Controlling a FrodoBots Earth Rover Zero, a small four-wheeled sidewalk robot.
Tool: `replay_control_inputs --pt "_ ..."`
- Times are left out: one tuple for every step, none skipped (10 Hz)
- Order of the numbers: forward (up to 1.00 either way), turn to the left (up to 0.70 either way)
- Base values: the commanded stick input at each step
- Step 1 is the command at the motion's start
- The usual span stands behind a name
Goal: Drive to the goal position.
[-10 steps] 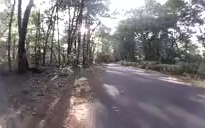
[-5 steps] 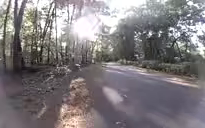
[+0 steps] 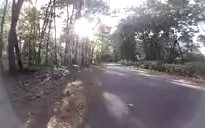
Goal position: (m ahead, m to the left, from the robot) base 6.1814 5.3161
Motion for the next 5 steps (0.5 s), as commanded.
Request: replay_control_inputs --pt "0.70 -0.01" --pt "0.70 -0.33" --pt "0.70 -0.33" --pt "0.70 -0.13" --pt "0.70 -0.01"
